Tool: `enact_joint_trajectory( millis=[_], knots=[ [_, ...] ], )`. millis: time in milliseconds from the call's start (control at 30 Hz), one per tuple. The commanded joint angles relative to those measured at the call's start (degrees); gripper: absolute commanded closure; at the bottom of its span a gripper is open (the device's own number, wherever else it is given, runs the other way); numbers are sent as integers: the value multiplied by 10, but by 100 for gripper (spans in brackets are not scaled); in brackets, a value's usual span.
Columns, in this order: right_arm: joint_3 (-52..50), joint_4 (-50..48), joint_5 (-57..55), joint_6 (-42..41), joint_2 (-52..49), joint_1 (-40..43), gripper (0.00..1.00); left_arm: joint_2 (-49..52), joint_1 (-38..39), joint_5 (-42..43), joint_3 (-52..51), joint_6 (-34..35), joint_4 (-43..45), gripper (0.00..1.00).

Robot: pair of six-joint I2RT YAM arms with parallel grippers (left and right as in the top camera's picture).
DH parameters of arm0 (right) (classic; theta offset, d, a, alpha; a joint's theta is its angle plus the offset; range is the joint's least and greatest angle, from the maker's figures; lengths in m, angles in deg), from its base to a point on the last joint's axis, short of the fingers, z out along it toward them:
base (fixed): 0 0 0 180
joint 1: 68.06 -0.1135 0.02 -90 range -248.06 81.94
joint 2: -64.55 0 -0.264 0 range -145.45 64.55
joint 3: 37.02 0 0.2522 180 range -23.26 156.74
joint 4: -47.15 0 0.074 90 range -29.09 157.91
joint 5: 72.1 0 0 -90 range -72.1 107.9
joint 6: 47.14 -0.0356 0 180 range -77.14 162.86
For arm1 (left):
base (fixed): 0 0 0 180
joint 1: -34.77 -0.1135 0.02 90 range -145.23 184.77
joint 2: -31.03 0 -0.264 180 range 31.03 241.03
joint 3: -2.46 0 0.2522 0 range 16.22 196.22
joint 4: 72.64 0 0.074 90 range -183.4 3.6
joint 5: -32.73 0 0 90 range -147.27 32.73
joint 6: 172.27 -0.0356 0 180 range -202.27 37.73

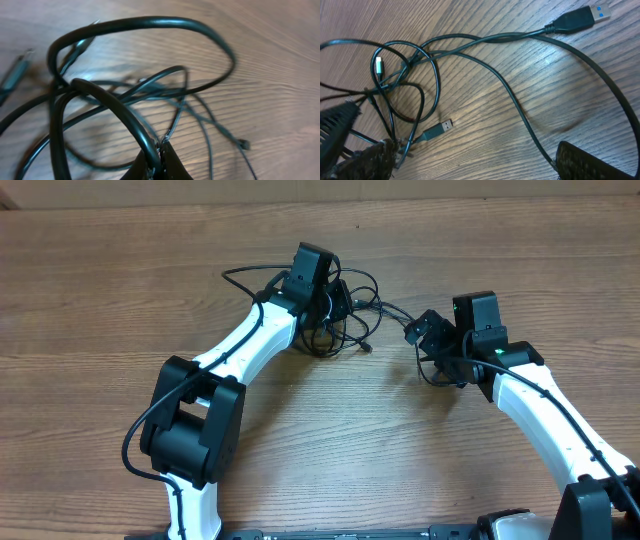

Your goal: Untangle cables

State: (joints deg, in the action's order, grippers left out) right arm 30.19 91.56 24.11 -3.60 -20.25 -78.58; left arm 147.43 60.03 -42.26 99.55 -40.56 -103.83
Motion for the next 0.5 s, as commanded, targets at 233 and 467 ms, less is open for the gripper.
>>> enact_joint_trajectory(
  millis=[233,467],
  knots=[
    [10,-1,3,5,12,2,0,-115,-47,131,72,-105,-67,96],
    [10,-23,10,-6,12,2,0,-219,-47,195,73,-183,-85,96]
  ],
)
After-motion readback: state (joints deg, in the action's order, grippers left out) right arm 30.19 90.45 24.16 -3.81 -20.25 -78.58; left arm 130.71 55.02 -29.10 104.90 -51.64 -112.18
